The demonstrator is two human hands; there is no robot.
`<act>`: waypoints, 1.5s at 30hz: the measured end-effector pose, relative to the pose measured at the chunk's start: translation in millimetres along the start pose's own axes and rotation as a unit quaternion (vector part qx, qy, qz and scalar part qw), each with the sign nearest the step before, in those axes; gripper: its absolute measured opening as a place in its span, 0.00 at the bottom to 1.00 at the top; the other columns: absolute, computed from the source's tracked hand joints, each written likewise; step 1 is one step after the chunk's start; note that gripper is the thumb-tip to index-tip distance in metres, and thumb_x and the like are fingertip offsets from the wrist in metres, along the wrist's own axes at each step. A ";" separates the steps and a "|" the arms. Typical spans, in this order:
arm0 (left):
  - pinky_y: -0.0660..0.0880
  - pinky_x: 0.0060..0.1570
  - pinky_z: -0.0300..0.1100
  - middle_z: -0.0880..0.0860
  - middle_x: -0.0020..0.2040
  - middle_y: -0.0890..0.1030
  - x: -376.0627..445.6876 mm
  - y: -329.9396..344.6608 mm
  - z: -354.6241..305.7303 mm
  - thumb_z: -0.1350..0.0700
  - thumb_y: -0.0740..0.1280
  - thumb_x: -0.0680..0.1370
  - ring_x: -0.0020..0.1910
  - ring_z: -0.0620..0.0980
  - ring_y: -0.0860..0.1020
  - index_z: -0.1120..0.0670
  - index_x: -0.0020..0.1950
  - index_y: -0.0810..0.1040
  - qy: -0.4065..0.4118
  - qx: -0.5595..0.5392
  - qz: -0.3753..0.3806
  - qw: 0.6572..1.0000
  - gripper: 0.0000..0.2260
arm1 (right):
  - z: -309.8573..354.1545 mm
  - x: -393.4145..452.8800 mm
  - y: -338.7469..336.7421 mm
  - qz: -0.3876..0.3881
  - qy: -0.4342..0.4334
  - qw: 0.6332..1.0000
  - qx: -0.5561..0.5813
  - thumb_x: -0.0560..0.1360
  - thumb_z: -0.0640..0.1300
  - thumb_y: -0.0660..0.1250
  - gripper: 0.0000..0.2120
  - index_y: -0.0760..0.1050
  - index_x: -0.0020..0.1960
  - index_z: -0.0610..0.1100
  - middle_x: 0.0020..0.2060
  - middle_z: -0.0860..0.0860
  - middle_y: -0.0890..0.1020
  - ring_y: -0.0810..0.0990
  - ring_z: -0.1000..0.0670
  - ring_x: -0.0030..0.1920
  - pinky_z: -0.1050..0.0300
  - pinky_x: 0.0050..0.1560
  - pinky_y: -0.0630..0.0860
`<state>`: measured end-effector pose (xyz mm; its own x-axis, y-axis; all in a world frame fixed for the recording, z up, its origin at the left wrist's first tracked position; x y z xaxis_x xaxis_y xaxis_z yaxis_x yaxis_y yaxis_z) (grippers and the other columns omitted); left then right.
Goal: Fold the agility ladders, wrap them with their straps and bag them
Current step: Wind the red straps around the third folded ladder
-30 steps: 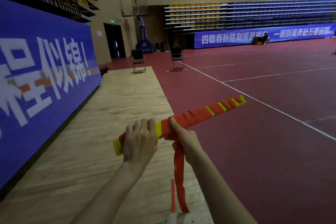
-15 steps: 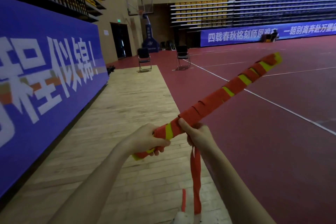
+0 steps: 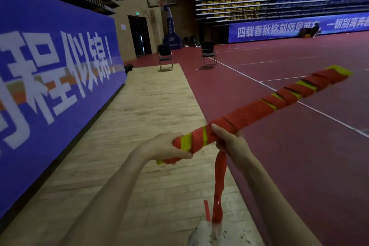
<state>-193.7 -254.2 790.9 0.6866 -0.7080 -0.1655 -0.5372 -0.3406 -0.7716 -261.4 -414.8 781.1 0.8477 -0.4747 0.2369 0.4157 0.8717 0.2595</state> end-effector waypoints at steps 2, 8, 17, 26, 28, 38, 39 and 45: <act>0.80 0.38 0.49 0.53 0.34 0.83 -3.8 -3.4 0.8 0.54 0.76 0.70 0.31 0.51 0.81 0.53 0.46 0.80 0.008 -0.106 -0.002 0.994 0.09 | 6.9 1.9 -1.1 0.015 -0.016 1.000 -0.007 0.74 0.44 0.72 0.15 0.69 0.34 0.46 0.23 0.52 0.68 0.67 0.52 0.24 0.57 0.28 0.66; 0.69 0.31 0.37 0.45 0.32 0.79 -20.9 -27.2 -27.4 0.45 0.75 0.66 0.32 0.43 0.77 0.49 0.43 0.80 0.087 0.102 -0.284 0.949 0.12 | -3.0 -4.8 -1.1 -0.029 0.066 0.995 -0.074 0.76 0.59 0.66 0.24 0.80 0.44 0.36 0.32 0.43 0.84 0.73 0.52 0.23 0.60 0.27 0.70; 0.64 0.32 0.40 0.47 0.39 0.81 -29.4 -15.2 -50.0 0.46 0.73 0.70 0.34 0.51 0.79 0.49 0.52 0.76 0.100 0.409 -0.407 0.810 0.15 | -28.6 -7.2 5.4 -0.055 0.129 0.990 0.020 0.74 0.54 0.70 0.17 0.80 0.45 0.39 0.38 0.39 0.85 0.69 0.52 0.26 0.59 0.29 0.67; 0.73 0.36 0.44 0.49 0.40 0.79 9.0 -28.9 -16.0 0.49 0.75 0.65 0.39 0.52 0.79 0.50 0.46 0.77 0.038 0.115 -0.139 0.983 0.14 | -13.9 -12.6 22.8 0.079 0.029 0.996 -0.025 0.75 0.54 0.69 0.14 0.79 0.44 0.42 0.32 0.45 0.79 0.75 0.50 0.29 0.58 0.31 0.72; 0.67 0.35 0.42 0.47 0.41 0.79 -8.5 -40.4 -38.9 0.49 0.73 0.66 0.39 0.51 0.78 0.48 0.48 0.76 0.079 0.283 -0.332 0.896 0.13 | -11.8 -11.7 21.7 0.048 0.040 0.997 -0.050 0.77 0.52 0.67 0.16 0.80 0.46 0.38 0.35 0.43 0.84 0.75 0.50 0.28 0.60 0.28 0.70; 0.70 0.39 0.41 0.50 0.50 0.78 -9.5 -1.3 -27.1 0.42 0.70 0.70 0.48 0.50 0.78 0.52 0.62 0.72 0.071 0.314 -0.383 0.866 0.25 | -41.3 -16.6 13.9 -0.088 0.098 0.991 -0.022 0.75 0.44 0.71 0.12 0.79 0.37 0.37 0.29 0.44 0.81 0.69 0.55 0.24 0.65 0.25 0.65; 0.69 0.37 0.40 0.50 0.47 0.79 -14.8 -3.4 -31.0 0.42 0.71 0.69 0.45 0.50 0.79 0.53 0.60 0.73 0.093 0.321 -0.412 0.848 0.24 | -40.3 -17.0 16.2 -0.082 0.091 0.992 -0.005 0.75 0.43 0.70 0.12 0.78 0.37 0.37 0.28 0.46 0.81 0.68 0.56 0.23 0.66 0.25 0.64; 0.75 0.47 0.45 0.49 0.51 0.78 12.1 -4.6 -14.7 0.42 0.67 0.73 0.47 0.49 0.78 0.48 0.62 0.71 0.015 0.137 -0.139 0.981 0.20 | -33.5 -12.7 9.9 -0.078 0.041 0.996 0.029 0.74 0.42 0.71 0.13 0.76 0.34 0.37 0.25 0.49 0.77 0.65 0.56 0.24 0.66 0.25 0.63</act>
<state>-190.2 -270.3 801.5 0.7704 -0.6312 0.0901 -0.1762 -0.3465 -0.9213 -257.0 -396.1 749.3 0.7992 -0.5905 0.1121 0.5271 0.7782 0.3414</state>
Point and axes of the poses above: each hand's wrist, its own x-axis towards the middle knuckle, its own y-axis out of the palm, z = x × y, the point moved 9 cm from there along x, towards the middle knuckle
